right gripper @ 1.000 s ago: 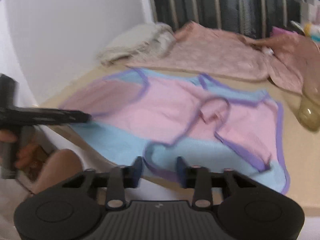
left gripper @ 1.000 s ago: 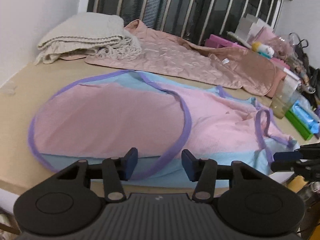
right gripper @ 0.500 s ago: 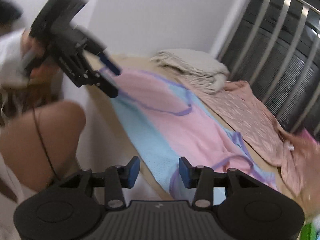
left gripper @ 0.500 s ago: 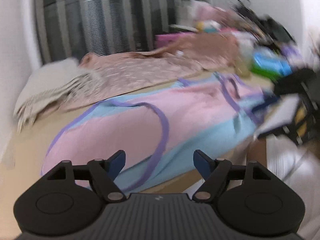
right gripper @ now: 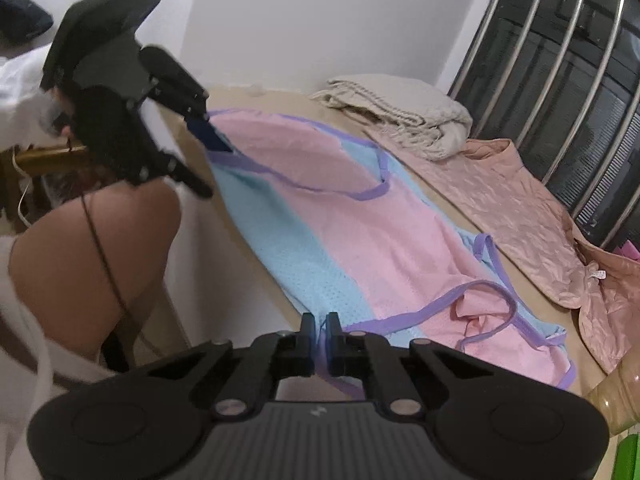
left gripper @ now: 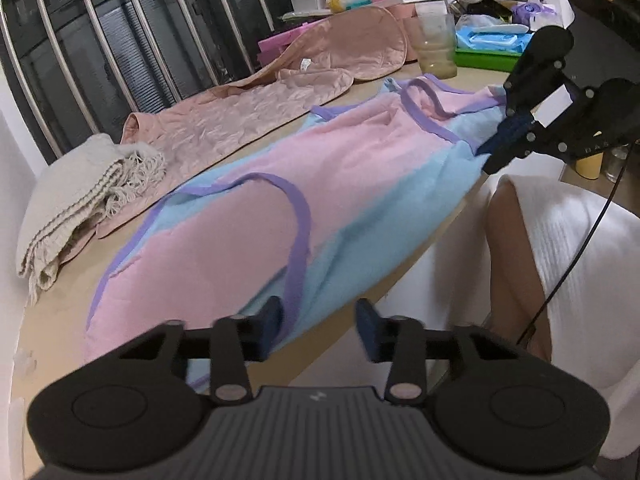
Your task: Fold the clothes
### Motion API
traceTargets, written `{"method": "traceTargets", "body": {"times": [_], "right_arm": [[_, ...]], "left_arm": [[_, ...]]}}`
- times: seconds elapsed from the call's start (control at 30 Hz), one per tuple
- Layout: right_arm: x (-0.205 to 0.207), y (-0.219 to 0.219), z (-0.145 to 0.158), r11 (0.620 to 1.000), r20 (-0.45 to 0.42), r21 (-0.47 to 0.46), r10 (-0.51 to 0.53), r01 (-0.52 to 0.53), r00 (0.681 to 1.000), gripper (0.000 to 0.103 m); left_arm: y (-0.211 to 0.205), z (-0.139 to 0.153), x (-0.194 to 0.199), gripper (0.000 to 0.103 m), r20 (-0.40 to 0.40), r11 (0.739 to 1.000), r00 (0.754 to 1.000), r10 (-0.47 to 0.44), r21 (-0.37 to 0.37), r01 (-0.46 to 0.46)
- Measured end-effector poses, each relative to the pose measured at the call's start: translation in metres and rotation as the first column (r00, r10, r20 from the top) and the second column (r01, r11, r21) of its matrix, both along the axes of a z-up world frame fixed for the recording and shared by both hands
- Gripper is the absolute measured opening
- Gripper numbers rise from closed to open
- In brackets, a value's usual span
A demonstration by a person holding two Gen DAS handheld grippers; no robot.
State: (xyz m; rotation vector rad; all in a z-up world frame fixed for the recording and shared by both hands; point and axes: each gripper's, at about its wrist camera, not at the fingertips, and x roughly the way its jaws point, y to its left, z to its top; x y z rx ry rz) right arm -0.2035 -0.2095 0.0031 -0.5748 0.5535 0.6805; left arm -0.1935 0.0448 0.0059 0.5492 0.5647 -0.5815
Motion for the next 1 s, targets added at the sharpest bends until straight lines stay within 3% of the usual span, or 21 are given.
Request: {"method": "traceTargets", "body": {"times": [0.07, 0.23, 0.37, 0.5, 0.57, 0.6, 0.7, 0.77, 0.8, 0.93, 1.0], "right_arm": [[-0.002, -0.001, 0.003, 1.0, 0.018, -0.017, -0.003, 0.003, 1.0, 0.004], [0.008, -0.007, 0.025, 1.0, 0.043, 0.029, 0.007, -0.008, 0.999, 0.004], [0.032, -0.021, 0.042, 0.997, 0.064, 0.075, -0.012, 0.007, 0.998, 0.004], [0.087, -0.024, 0.053, 0.994, 0.075, 0.105, -0.03, 0.022, 0.997, 0.004], [0.12, -0.018, 0.048, 0.994, 0.068, 0.073, -0.092, 0.087, 0.993, 0.005], [0.133, -0.015, 0.044, 0.99, 0.085, 0.05, -0.135, 0.131, 0.987, 0.011], [0.135, -0.02, 0.043, 0.984, 0.111, 0.003, -0.177, 0.178, 0.978, 0.014], [0.113, -0.043, 0.052, 0.985, 0.126, 0.03, -0.172, 0.17, 0.977, 0.034], [0.099, -0.06, 0.056, 0.984, 0.116, 0.057, -0.175, 0.169, 0.978, 0.047], [0.058, -0.107, 0.052, 0.959, -0.047, 0.181, -0.215, 0.22, 0.975, 0.048], [0.045, -0.113, 0.037, 0.947, -0.094, 0.209, -0.228, 0.243, 0.969, 0.047]], "left_arm": [[0.004, 0.002, 0.002, 0.017, 0.006, 1.0, 1.0, 0.006, -0.002, -0.006], [0.019, 0.016, 0.015, 0.003, -0.014, 0.999, 1.0, -0.009, -0.051, 0.008], [0.035, 0.038, 0.042, 0.003, -0.031, 0.988, 0.999, -0.019, -0.152, 0.014], [0.039, 0.052, 0.105, 0.003, -0.109, 0.979, 0.994, -0.008, -0.202, -0.014], [0.035, 0.046, 0.136, 0.019, -0.185, 0.979, 0.982, 0.043, -0.189, -0.079], [0.035, 0.042, 0.146, 0.025, -0.211, 0.977, 0.974, 0.078, -0.179, -0.117], [0.053, 0.037, 0.139, 0.035, -0.239, 0.96, 0.964, 0.116, -0.223, -0.171], [0.071, 0.036, 0.122, 0.053, -0.251, 0.939, 0.958, 0.139, -0.274, -0.208], [0.08, 0.034, 0.111, 0.056, -0.253, 0.928, 0.955, 0.154, -0.294, -0.227], [0.09, 0.021, 0.094, 0.059, -0.282, 0.919, 0.941, 0.188, -0.287, -0.27], [0.086, 0.014, 0.091, 0.056, -0.267, 0.926, 0.948, 0.172, -0.286, -0.248]]}}
